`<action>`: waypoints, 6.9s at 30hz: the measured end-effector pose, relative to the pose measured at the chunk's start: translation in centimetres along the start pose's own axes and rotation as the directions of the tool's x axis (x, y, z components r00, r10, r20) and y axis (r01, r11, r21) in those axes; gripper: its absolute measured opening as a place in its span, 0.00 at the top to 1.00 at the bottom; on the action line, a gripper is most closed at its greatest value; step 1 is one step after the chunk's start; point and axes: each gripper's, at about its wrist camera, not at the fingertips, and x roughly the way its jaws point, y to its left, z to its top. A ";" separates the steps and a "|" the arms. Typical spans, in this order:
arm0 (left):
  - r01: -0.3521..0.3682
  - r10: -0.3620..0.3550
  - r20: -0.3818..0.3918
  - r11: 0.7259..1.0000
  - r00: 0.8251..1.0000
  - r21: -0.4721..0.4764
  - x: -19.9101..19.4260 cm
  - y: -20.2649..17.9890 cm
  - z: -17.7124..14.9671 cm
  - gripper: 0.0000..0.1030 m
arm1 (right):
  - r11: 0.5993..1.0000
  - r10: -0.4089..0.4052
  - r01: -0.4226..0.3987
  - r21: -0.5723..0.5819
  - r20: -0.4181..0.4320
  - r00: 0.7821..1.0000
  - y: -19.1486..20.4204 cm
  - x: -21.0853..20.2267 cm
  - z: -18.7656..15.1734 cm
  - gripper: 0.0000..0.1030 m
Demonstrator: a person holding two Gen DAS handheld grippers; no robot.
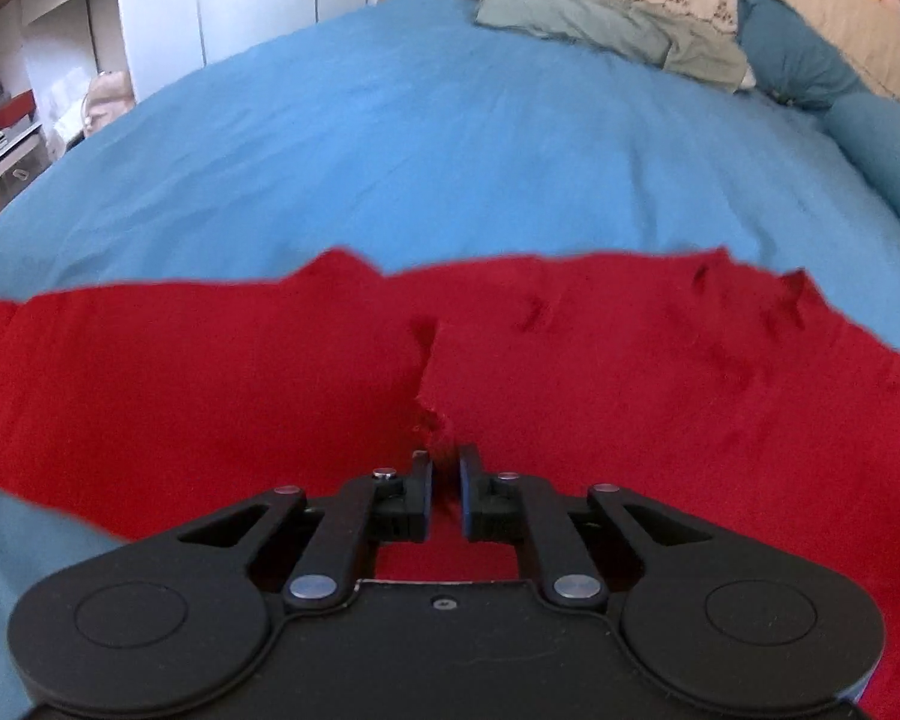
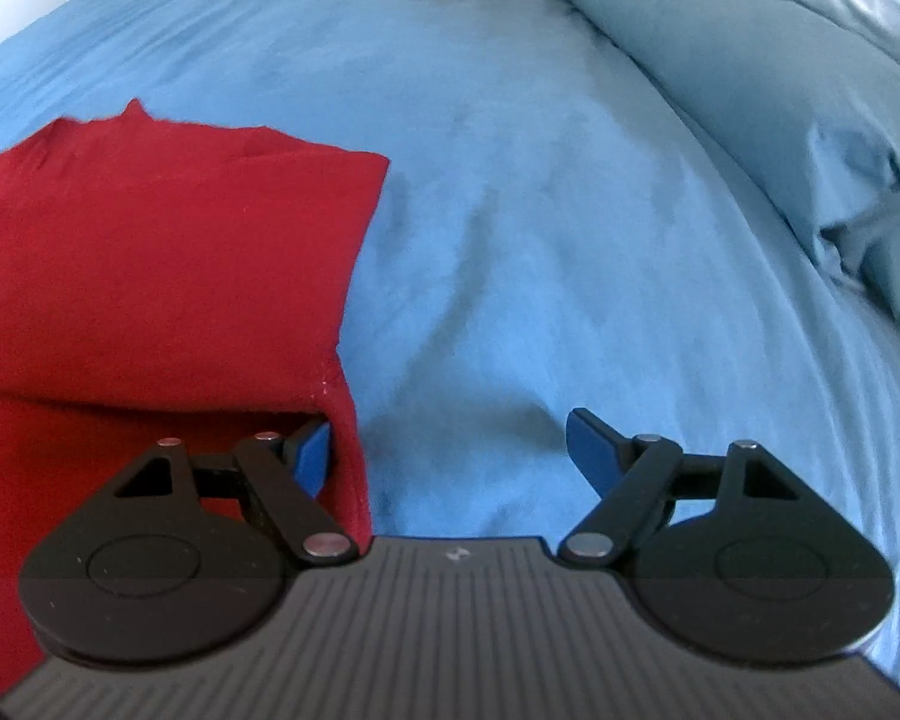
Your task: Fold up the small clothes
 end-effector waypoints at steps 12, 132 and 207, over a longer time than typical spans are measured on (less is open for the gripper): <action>0.010 -0.021 0.073 0.989 0.997 0.149 -3.1 -3.0 1.2 0.40 | 0.952 0.302 -0.296 -0.076 0.082 0.950 5.8 -3.3 3.6 0.05; 0.052 -0.080 0.082 0.952 0.993 0.303 -4.6 -7.1 -2.4 0.28 | 0.875 0.417 -0.413 0.252 0.043 0.908 9.7 -3.5 5.7 0.00; -0.012 -0.020 0.138 0.974 0.990 0.226 -7.5 -2.2 -0.5 0.13 | 0.930 0.254 -0.289 0.228 0.170 0.952 2.4 -5.3 3.1 0.12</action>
